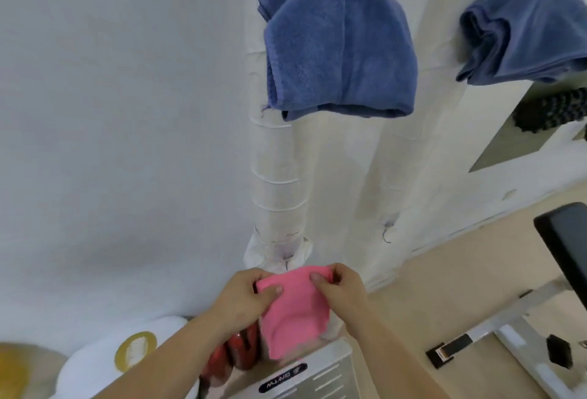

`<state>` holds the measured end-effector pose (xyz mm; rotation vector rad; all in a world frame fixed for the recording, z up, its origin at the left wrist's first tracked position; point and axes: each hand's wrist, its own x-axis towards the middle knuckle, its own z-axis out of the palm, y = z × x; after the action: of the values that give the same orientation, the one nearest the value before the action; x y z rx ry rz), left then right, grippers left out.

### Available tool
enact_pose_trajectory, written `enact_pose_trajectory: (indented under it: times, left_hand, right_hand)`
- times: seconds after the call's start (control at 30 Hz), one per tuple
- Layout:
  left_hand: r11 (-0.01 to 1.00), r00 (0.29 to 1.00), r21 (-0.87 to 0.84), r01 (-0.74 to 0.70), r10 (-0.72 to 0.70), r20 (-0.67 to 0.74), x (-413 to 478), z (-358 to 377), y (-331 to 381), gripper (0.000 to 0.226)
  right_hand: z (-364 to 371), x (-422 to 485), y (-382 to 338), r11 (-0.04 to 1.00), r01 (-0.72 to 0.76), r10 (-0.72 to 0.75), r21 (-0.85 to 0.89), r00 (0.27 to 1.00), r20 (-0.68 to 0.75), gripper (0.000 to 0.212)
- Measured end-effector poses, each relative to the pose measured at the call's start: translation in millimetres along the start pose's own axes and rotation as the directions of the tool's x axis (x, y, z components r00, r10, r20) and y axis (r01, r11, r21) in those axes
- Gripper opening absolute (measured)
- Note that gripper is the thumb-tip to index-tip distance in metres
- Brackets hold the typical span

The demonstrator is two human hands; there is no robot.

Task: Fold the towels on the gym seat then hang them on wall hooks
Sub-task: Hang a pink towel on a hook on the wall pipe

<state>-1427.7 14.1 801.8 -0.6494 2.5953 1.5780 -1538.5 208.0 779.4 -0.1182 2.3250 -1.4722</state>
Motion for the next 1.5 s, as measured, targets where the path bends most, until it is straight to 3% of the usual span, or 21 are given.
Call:
enact_pose_trajectory:
  times: [0.27, 0.5, 0.6, 0.7, 0.83, 1.0, 1.1, 1.27, 1.5]
  left_hand:
    - [0.989, 0.965, 0.017, 0.148, -0.14, -0.221, 58, 22, -16, 0.007]
    - [0.959, 0.935, 0.053, 0.277, -0.257, -0.244, 70, 36, -39, 0.012]
    - [0.953, 0.916, 0.047, 0.3, -0.274, -0.292, 72, 43, -40, 0.008]
    - [0.941, 0.878, -0.009, 0.338, -0.319, -0.356, 71, 48, -35, 0.012]
    - [0.952, 0.844, -0.113, 0.285, -0.305, -0.44, 69, 55, -32, 0.022]
    - [0.994, 0.931, 0.092, 0.055, -0.018, -0.364, 60, 62, -34, 0.008]
    - [0.933, 0.95, 0.343, -0.107, 0.198, -0.242, 53, 70, -52, 0.027]
    - [0.874, 0.985, 0.48, -0.075, 0.14, -0.102, 45, 72, -54, 0.042]
    - [0.933, 0.991, 0.356, 0.053, -0.006, -0.131, 51, 77, -41, 0.028]
  right_hand:
    - [20, 58, -4, 0.993, -0.02, 0.017, -0.112, 1.0, -0.026, 0.009]
    - [36, 79, 18, 0.96, -0.065, 0.059, -0.272, 0.998, -0.031, 0.025]
    - [38, 81, 22, 0.93, -0.018, -0.001, -0.368, 0.999, -0.05, 0.022]
    - [40, 75, 9, 0.933, 0.029, -0.042, -0.359, 0.999, -0.029, 0.019]
    - [45, 65, 5, 0.85, 0.242, -0.187, -0.468, 0.969, 0.161, 0.021]
    - [34, 65, 13, 0.798, 0.358, -0.193, -0.486, 0.914, 0.356, 0.04]
    - [34, 70, 10, 0.75, 0.369, -0.157, -0.549, 0.905, 0.394, 0.041]
    - [40, 80, 15, 0.756, 0.345, -0.129, -0.557, 0.912, 0.389, 0.036]
    - [40, 77, 21, 0.807, 0.315, -0.12, -0.499, 0.916, 0.383, 0.018]
